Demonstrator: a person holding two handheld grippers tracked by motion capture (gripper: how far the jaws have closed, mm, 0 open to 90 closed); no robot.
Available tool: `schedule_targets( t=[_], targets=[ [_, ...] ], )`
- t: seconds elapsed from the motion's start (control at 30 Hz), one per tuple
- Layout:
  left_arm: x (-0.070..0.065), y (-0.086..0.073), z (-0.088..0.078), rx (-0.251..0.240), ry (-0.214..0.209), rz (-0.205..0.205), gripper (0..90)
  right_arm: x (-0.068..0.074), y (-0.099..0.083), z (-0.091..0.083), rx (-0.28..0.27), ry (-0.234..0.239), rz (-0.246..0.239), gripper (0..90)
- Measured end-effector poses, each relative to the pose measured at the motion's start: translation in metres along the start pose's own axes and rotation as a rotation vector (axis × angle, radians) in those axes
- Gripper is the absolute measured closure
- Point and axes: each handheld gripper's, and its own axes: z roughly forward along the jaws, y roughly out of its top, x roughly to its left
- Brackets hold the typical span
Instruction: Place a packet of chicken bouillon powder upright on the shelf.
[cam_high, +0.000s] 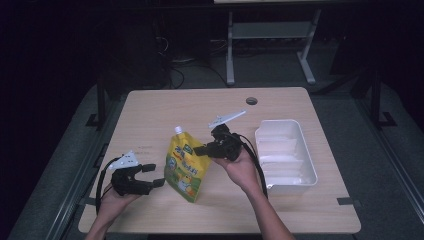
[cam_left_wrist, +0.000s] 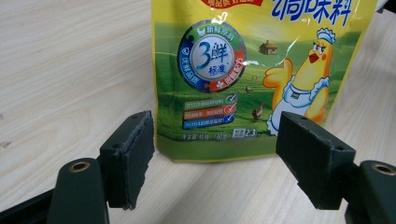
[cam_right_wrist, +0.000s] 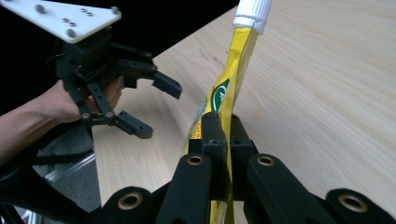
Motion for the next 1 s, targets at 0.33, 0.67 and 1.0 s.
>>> schedule_targets(
  t=[0.33,0.67,1.0],
  targets=[
    [0.000,0.002,-0.006,-0.044,-0.032,-0.002,25.3,0.030,0.015,-0.005,0.037,0.007,-0.136,89.6],
    [0.001,0.002,-0.012,-0.096,-0.108,-0.007,24.0,0.047,0.019,-0.002,0.075,0.060,-0.229,89.8],
    [0.000,0.000,-0.010,-0.127,-0.234,0.002,26.6,0.059,0.019,0.002,0.099,0.122,-0.323,89.7]
  ],
)
